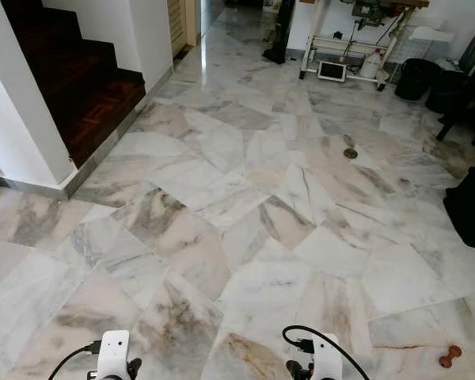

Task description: Setting the table

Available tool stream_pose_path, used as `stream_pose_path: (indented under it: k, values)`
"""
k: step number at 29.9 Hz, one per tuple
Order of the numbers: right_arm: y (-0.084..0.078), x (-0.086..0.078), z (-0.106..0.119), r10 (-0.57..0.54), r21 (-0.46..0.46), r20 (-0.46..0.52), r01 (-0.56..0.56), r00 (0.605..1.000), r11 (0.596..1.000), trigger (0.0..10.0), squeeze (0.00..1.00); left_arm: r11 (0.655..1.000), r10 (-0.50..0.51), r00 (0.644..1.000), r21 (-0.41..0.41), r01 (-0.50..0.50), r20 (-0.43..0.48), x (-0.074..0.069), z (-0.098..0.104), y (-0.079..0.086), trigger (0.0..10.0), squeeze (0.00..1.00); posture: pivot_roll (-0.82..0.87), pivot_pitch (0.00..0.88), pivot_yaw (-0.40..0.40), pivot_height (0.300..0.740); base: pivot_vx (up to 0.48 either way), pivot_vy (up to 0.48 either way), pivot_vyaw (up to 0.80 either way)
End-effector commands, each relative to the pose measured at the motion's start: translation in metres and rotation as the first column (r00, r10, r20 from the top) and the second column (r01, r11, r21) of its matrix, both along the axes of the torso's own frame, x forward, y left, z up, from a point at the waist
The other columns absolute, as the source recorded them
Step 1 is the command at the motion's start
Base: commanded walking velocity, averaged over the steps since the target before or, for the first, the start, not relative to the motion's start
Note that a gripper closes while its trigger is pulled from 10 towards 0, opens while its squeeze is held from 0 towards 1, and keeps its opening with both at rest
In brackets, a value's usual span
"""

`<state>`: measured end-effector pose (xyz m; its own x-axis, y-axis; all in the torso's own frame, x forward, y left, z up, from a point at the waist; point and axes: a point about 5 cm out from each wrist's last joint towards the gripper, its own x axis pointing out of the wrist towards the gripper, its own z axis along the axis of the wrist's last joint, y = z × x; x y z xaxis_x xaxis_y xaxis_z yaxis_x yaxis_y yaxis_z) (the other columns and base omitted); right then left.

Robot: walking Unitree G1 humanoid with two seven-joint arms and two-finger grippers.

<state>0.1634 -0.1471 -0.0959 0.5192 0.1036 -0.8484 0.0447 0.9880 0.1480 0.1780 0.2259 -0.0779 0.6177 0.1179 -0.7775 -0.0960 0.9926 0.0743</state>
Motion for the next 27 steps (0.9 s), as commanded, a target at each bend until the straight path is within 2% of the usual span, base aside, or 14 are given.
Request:
stream_pose_path:
  k: [1,27]
  values:
    - [-0.0014,0.0012,0.0003,0.006,-0.007,-0.008,-0.006,1.000,1.000,10.0,0.00,1.000,0.003,1.000,-0.013,-0.003,-0.005,-0.0026,-0.0019,-0.0033,10.0,0.00,0.10,0.000,-0.091,0.740,0.000,0.000,-0.59]
    - [-0.0010,0.0016,0.0004,0.044,-0.018,-0.012,-0.044,0.999,0.999,10.0,0.00,1.000,0.016,1.000,-0.026,-0.016,-0.007,-0.0032,-0.0030,-0.0067,10.0,0.00,0.10,0.000,-0.090,0.740,0.000,0.000,-0.59]
